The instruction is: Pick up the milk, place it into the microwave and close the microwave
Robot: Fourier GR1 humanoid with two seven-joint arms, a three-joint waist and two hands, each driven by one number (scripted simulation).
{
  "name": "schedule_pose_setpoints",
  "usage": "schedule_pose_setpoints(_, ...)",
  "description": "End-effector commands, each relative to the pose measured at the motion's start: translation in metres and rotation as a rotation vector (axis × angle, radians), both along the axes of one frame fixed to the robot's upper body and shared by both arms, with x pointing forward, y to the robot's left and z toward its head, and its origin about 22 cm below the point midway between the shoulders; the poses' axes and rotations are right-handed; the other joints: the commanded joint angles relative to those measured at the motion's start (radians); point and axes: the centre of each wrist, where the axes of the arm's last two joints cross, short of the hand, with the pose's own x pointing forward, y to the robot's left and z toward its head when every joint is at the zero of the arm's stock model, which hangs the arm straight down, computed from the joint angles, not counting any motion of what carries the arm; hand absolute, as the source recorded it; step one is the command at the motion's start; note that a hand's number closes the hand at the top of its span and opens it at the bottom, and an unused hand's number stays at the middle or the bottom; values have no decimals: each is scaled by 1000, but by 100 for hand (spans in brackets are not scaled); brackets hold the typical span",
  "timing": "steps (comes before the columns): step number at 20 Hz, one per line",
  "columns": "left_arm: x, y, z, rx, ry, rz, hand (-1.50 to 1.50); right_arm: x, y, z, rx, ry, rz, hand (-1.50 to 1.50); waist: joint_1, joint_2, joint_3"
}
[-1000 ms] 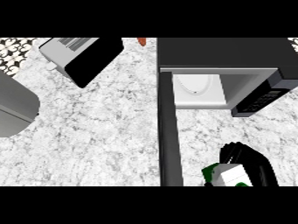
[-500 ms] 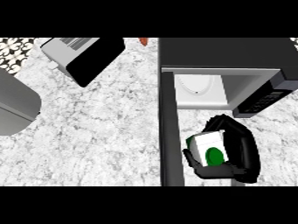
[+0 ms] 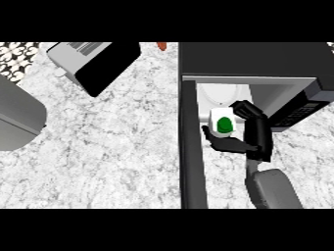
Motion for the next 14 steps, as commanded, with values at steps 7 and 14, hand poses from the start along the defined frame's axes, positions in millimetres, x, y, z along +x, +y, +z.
schedule_pose_setpoints(7,2,13,-16,2,8,17,-150,58,-23,-36,-29,6,-22,150,6,2,0)
schedule_pose_setpoints(14,13,17,3,11,24,1,-150,84,-26,-32,-136,-95,-33,150,10,5,1)
